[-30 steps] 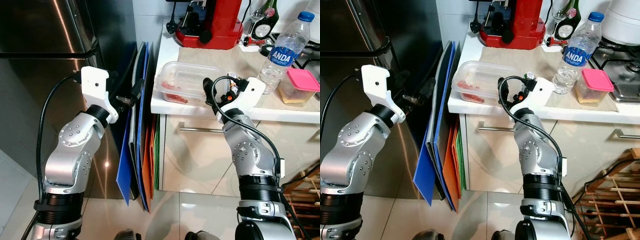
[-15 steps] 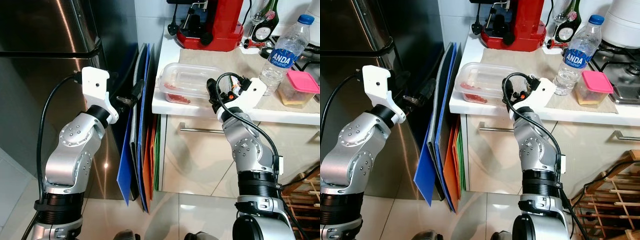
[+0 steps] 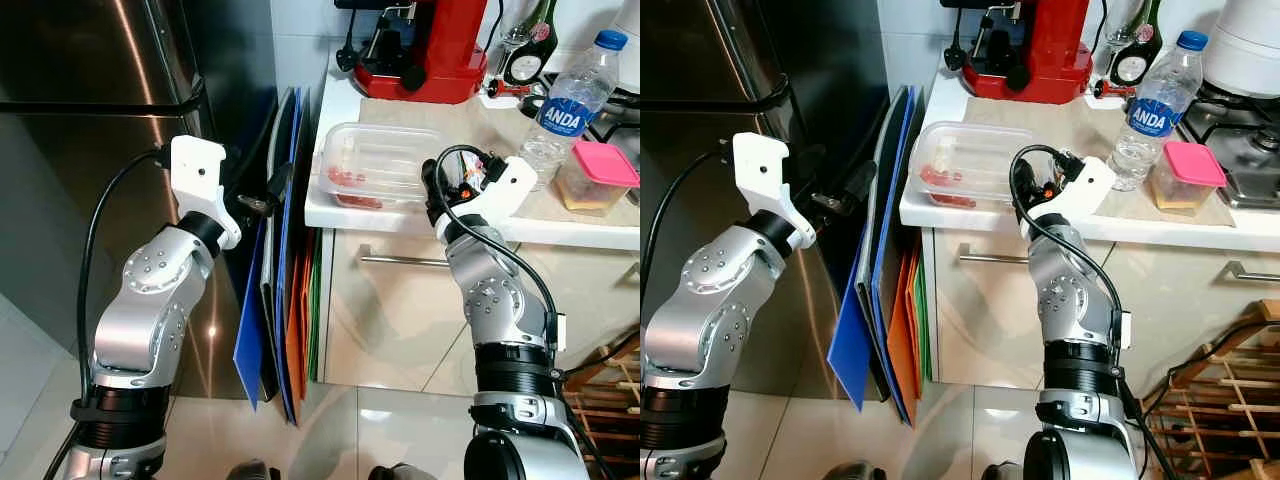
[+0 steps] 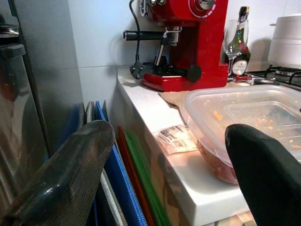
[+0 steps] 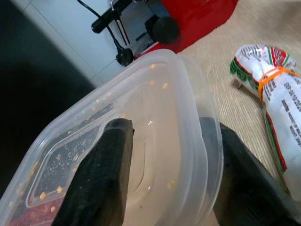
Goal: Restocking fridge
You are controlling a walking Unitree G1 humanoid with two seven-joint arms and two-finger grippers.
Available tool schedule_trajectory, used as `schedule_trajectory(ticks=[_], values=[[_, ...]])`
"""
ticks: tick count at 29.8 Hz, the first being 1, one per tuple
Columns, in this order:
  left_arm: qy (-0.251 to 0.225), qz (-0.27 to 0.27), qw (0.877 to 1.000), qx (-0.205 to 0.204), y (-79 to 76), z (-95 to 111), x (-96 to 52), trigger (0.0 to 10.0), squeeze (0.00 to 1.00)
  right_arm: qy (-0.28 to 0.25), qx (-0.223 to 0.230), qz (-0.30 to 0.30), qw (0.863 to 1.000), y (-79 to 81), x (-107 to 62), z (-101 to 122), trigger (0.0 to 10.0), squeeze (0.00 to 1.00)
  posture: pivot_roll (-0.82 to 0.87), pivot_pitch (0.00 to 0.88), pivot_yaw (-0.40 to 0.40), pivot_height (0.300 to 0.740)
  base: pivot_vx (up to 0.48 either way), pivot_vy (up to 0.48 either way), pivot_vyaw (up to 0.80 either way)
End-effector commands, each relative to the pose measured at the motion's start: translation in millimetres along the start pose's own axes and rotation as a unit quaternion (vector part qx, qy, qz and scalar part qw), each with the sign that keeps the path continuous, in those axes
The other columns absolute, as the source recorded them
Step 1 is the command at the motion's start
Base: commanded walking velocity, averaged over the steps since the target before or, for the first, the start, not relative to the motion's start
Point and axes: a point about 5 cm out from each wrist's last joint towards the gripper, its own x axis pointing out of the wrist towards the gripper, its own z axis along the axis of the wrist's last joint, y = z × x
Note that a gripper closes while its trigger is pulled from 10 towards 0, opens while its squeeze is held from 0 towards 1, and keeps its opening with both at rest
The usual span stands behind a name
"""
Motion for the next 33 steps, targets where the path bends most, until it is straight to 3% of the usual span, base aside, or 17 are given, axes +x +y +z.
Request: schedule_trajectory(ticks=[1, 14, 19, 33], values=[[0.005, 0.001, 1.0, 0.006, 0.0, -1, -1.2, 10.0, 0.0, 0.009, -0.019, -0.008, 1.0, -3.0, -3.2, -7, 0.0, 0.0, 0.06, 0.0, 0.012, 0.715, 0.0, 0.0, 0.0], [0.004, 0.005, 1.0, 0.005, 0.2, -1, -0.4, 10.0, 0.0, -0.049, -0.014, 0.048, 0.998, 24.1, 5.4, 19, 0.0, 0.0, 0.06, 0.0, 0.012, 0.715, 0.0, 0.0, 0.0], [0.005, 0.009, 1.0, 0.008, 0.8, -2, -1.4, 10.0, 0.0, -0.075, -0.039, 0.068, 0.994, 31.3, 7.6, 31, 0.0, 0.0, 0.06, 0.0, 0.01, 0.715, 0.0, 0.0, 0.0], [0.004, 0.013, 1.0, 0.01, -0.3, -3, 0.1, 10.0, 0.0, -0.127, -0.039, 0.082, 0.988, 34.5, 8.6, 59, 0.0, 0.0, 0.05, 0.0, 0.012, 0.715, 0.0, 0.0, 0.0]])
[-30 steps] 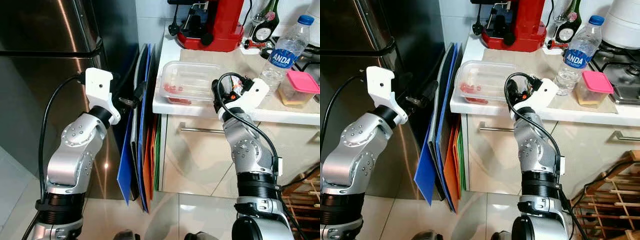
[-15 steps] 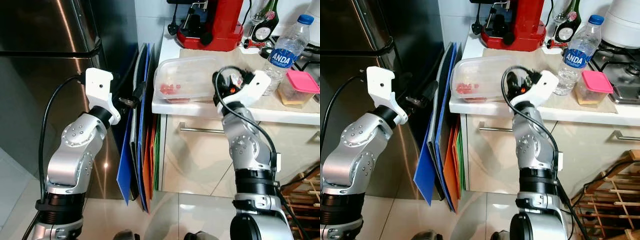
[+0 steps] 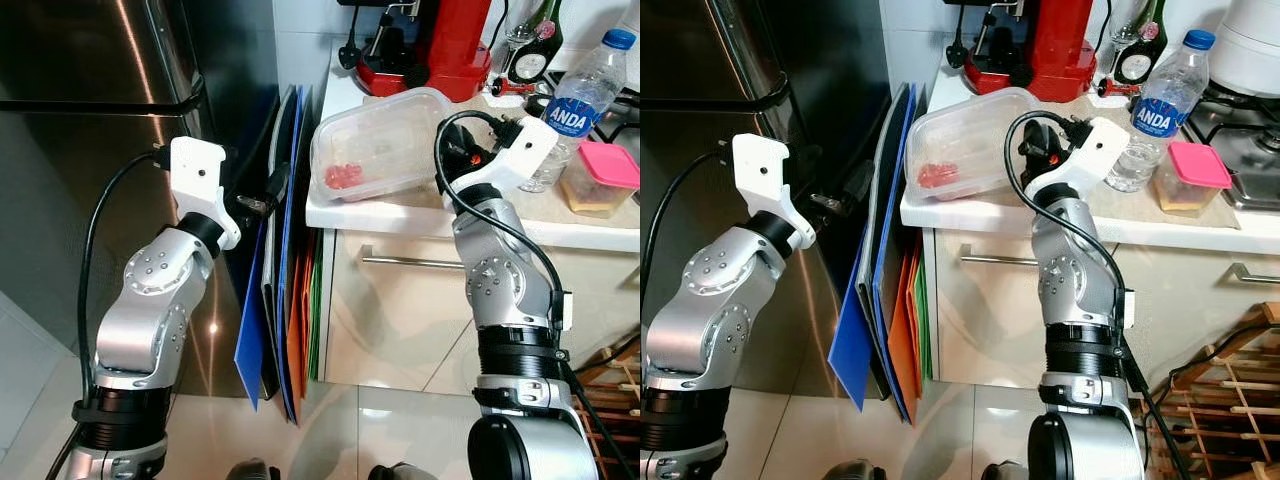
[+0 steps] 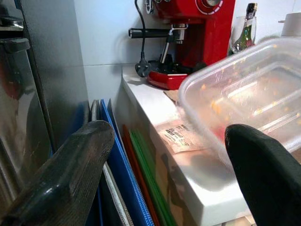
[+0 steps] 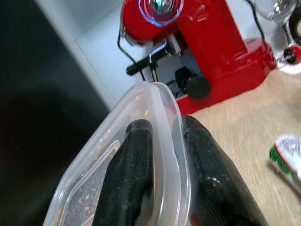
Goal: Restocking fridge
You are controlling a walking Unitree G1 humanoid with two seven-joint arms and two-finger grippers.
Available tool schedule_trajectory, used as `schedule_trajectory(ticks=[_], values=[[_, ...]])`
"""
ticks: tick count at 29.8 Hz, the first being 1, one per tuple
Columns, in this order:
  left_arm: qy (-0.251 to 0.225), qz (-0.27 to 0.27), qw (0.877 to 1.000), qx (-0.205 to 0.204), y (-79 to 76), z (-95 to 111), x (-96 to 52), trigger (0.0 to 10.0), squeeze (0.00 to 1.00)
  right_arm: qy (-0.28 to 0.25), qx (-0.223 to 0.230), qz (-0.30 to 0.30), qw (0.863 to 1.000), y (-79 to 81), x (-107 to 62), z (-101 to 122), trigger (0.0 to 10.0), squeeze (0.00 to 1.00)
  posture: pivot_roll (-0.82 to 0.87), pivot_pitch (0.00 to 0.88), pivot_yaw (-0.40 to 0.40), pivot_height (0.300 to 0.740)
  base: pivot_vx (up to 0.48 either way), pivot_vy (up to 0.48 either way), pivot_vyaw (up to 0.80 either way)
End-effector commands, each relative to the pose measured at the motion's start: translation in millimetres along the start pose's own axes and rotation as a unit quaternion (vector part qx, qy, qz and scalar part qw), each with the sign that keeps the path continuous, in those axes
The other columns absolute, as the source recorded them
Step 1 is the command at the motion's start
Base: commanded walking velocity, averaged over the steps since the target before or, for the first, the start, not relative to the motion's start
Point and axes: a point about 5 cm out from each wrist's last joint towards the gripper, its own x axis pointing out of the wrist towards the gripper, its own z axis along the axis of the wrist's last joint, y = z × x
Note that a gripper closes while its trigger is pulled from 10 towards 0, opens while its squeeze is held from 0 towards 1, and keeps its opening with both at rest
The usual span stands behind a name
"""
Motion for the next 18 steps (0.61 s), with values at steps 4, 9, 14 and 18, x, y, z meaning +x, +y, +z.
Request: schedule_trajectory(ticks=[4, 9, 14, 18], values=[[0.004, 0.005, 1.0, 0.008, -0.2, -2, 1.0, 10.0, 0.0, -0.073, 0.026, 0.025, 0.997, 11.0, 10.0, 39, 0.0, 0.0, 0.05, 0.0, 0.013, 0.715, 0.0, 0.0, 0.0], [0.01, 0.024, 0.999, 0.023, 1.5, -7, 0.3, 10.0, 0.0, -0.096, 0.039, 0.051, 0.993, 22.2, 15.1, 55, 0.0, 0.0, 0.05, 0.0, 0.01, 0.715, 0.0, 0.0, 0.0], [0.0, 0.058, 0.996, 0.066, 2.4, -11, -6.4, 10.0, 0.0, -0.13, -0.026, 0.07, 0.989, 27.6, 9.1, 68, 0.0, 0.0, 0.04, 0.0, 0.007, 0.715, 0.0, 0.0, 0.0], [0.002, 0.074, 0.995, 0.068, -0.6, -18, -12.0, 10.0, 0.0, -0.159, -0.102, 0.072, 0.979, 30.1, -1.7, 76, 0.0, 0.0, 0.04, 0.0, 0.006, 0.715, 0.0, 0.0, 0.0]])
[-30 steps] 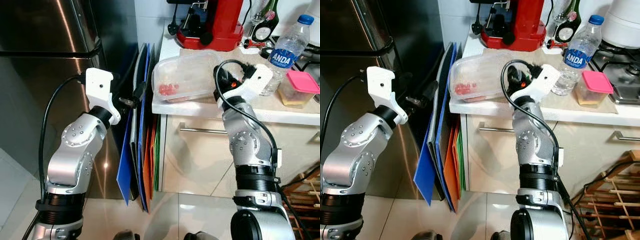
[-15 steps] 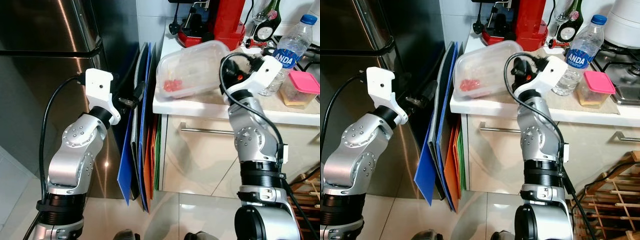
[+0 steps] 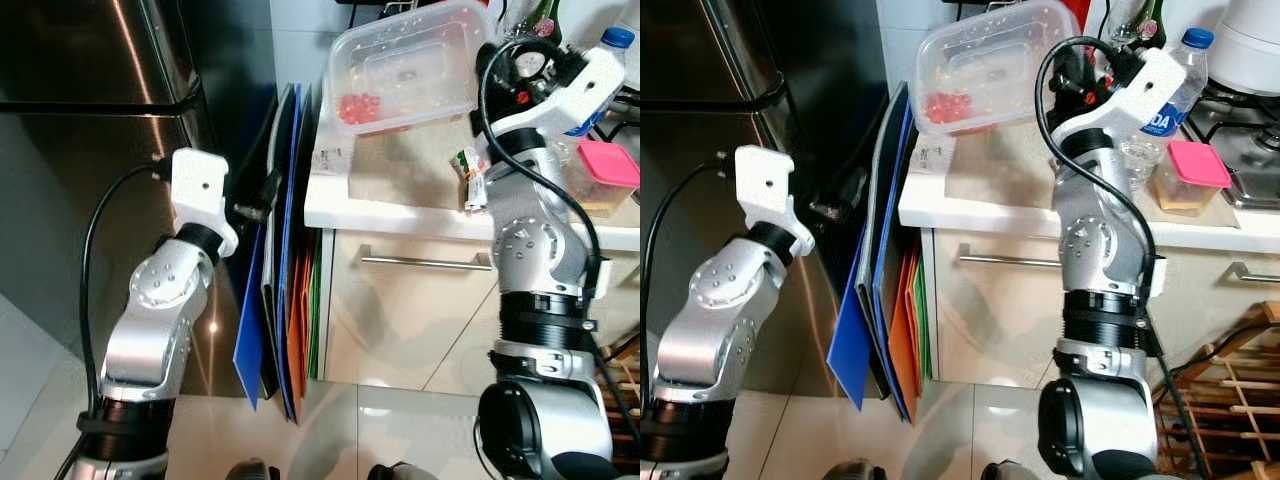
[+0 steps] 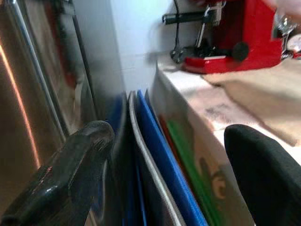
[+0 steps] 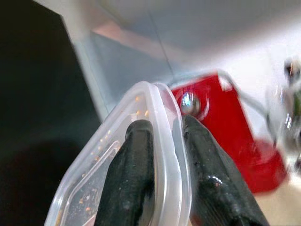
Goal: Restocking fridge
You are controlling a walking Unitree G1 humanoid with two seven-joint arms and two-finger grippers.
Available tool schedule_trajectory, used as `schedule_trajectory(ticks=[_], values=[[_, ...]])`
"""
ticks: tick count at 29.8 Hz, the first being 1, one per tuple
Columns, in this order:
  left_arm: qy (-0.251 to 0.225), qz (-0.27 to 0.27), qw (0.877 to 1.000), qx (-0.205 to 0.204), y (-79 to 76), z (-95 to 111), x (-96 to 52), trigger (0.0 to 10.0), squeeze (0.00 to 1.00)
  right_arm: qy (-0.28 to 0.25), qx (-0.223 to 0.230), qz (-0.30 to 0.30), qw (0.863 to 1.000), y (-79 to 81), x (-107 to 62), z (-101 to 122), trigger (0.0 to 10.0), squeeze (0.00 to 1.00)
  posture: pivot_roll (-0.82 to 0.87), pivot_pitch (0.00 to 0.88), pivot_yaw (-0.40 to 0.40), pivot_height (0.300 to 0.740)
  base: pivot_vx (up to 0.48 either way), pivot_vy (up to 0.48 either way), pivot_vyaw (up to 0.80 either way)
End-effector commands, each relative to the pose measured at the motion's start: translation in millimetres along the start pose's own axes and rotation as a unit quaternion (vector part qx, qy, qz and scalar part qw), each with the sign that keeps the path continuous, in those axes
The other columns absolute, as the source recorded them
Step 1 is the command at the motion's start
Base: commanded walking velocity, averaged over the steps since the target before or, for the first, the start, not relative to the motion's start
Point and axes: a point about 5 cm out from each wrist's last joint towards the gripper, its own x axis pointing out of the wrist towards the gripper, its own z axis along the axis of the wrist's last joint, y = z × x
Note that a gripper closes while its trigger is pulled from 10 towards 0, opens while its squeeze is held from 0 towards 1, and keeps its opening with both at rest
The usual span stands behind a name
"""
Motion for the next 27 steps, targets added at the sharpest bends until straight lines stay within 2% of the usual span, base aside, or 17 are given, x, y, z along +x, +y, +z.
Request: schedule_trajectory(ticks=[1, 2, 3, 4, 5, 6, 13, 21, 27], values=[[-0.013, 0.005, 1.0, 0.007, -4.6, 3, -1.9, 10.0, 0.0, -0.035, -0.074, 0.014, 0.997, 5.6, -8.0, 10, 0.0, 0.0, 0.04, 0.0, 0.006, 0.715, 0.0, 0.0, 0.0], [-0.013, 0.005, 1.0, 0.007, -4.6, 3, -1.9, 10.0, 0.0, -0.035, -0.074, 0.014, 0.997, 5.6, -8.0, 10, 0.0, 0.0, 0.04, 0.0, 0.006, 0.715, 0.0, 0.0, 0.0], [-0.013, 0.005, 1.0, 0.003, -6.7, 2, -2.6, 10.0, 0.0, -0.04, -0.101, 0.014, 0.994, 5.6, -13.1, 10, 0.0, 0.0, 0.03, 0.0, 0.003, 0.715, 0.0, 0.0, 0.0], [-0.018, 0.01, 1.0, -0.009, -9.8, 2, -3.3, 10.0, 0.0, -0.054, -0.167, 0.01, 0.984, 5.5, -26.2, 8, 0.0, 0.0, 0.03, 0.0, -0.001, 0.715, 0.0, 0.0, 0.0], [-0.018, 0.01, 1.0, -0.009, -9.8, 2, -3.3, 10.0, 0.0, -0.054, -0.167, 0.01, 0.984, 5.5, -26.2, 8, 0.0, 0.0, 0.03, 0.0, -0.001, 0.715, 0.0, 0.0, 0.0], [-0.025, 0.011, 1.0, -0.01, -11.8, 4, -3.2, 10.0, 0.0, -0.056, -0.198, 0.005, 0.979, 5.8, -36.1, 4, 0.0, 0.0, 0.03, 0.0, -0.002, 0.715, 0.0, 0.0, 0.0], [-0.038, 0.012, 0.999, -0.002, -15.0, 6, -1.1, 10.0, 0.0, -0.05, -0.215, 0.003, 0.975, 10.9, -44.7, -6, 0.0, 0.0, 0.03, 0.0, 0.002, 0.715, 0.0, 0.0, 0.0], [-0.05, 0.017, 0.999, -0.005, -15.9, 10, 0.2, 10.0, 0.0, -0.062, -0.222, 0.006, 0.973, 14.0, -41.5, -7, 0.0, 0.0, 0.03, 0.0, -0.003, 0.715, 0.0, 0.0, 0.0], [-0.051, 0.019, 0.998, -0.01, -16.7, 10, -0.6, 10.0, 0.0, -0.058, -0.224, 0.012, 0.973, 16.0, -41.6, -12, 0.0, 0.0, 0.03, 0.0, -0.005, 0.715, -0.259, 0.0, 0.0]])
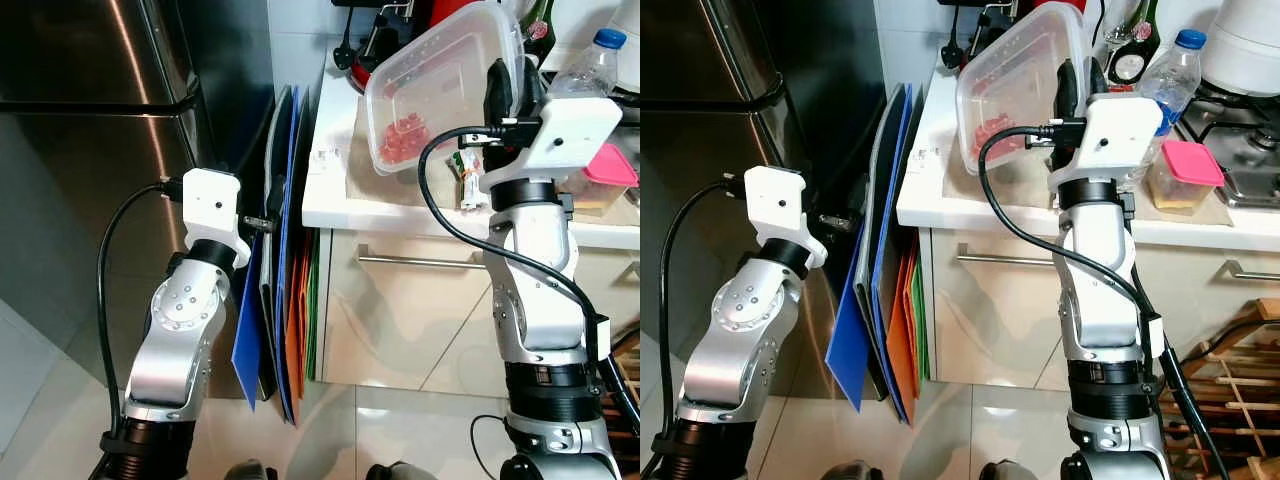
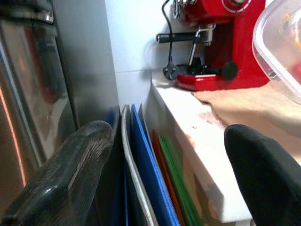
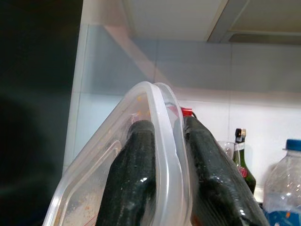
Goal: Restocking fridge
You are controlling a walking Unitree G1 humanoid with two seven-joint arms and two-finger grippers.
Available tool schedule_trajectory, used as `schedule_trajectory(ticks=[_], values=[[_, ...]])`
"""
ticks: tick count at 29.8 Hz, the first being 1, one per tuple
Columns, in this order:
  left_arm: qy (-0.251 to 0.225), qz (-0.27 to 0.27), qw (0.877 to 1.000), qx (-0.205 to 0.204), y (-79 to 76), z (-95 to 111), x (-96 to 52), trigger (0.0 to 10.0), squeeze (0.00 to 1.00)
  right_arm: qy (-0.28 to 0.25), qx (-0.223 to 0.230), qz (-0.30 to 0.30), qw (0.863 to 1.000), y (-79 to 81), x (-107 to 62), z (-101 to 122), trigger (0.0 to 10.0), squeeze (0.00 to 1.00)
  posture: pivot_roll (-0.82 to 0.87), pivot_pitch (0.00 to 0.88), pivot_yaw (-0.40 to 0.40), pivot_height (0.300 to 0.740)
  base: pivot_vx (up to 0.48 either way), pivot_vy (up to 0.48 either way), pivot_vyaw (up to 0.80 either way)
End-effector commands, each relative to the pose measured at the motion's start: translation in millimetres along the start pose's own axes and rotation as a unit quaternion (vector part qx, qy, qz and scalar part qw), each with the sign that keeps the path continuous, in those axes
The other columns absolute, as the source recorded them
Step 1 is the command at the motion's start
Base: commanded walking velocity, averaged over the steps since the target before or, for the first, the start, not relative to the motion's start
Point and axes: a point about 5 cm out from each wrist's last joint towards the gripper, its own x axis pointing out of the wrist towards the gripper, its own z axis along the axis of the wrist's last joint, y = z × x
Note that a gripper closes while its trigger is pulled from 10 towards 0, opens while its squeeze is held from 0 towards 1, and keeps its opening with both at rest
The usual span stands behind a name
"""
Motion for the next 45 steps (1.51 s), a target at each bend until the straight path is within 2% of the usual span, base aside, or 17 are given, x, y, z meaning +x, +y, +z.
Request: schedule_trajectory(ticks=[1, 28, 33, 34, 39, 45], values=[[-0.01, 0.006, 1.0, 0.004, 0.5, 5, 0.3, 10.0, 0.0, -0.012, 0.0, 0.003, 1.0, 3.0, 1.7, 3, 0.0, 0.0, 0.04, 0.0, -0.005, 0.715, -0.262, 0.0, 0.0], [-0.012, 0.001, 1.0, -0.003, 0.3, 5, 3.2, 10.0, 0.0, -0.009, 0.002, 0.02, 1.0, 10.5, 0.1, -3, 0.0, 0.0, 0.03, 0.0, -0.01, 0.715, -0.244, 0.0, 0.0], [-0.011, 0.002, 1.0, -0.002, 0.5, 4, 3.4, 10.0, 0.0, 0.01, 0.004, 0.029, 1.0, 11.9, -2.5, -10, 0.0, 0.0, 0.03, 0.0, -0.011, 0.715, 0.041, 0.0, 0.0], [-0.011, 0.004, 1.0, -0.009, 1.7, 4, 3.9, 10.0, 0.0, 0.039, 0.009, 0.032, 0.999, 12.9, -5.4, -19, 0.0, 0.0, 0.03, 0.0, -0.008, 0.715, 0.0, 0.0, 0.0], [-0.012, 0.001, 1.0, -0.018, 2.3, 4, 4.2, 10.0, 0.0, 0.073, 0.018, 0.034, 0.997, 13.3, -11.0, -31, 0.0, 0.0, 0.03, 0.0, -0.008, 0.715, 0.0, 0.0, 0.0], [-0.007, -0.007, 1.0, -0.018, 0.5, 2, 3.1, 10.0, 0.0, 0.091, 0.015, 0.045, 0.995, 14.7, -19.9, -40, 0.0, 0.0, 0.03, 0.0, -0.005, 0.715, 0.0, 0.0, -0.09]])
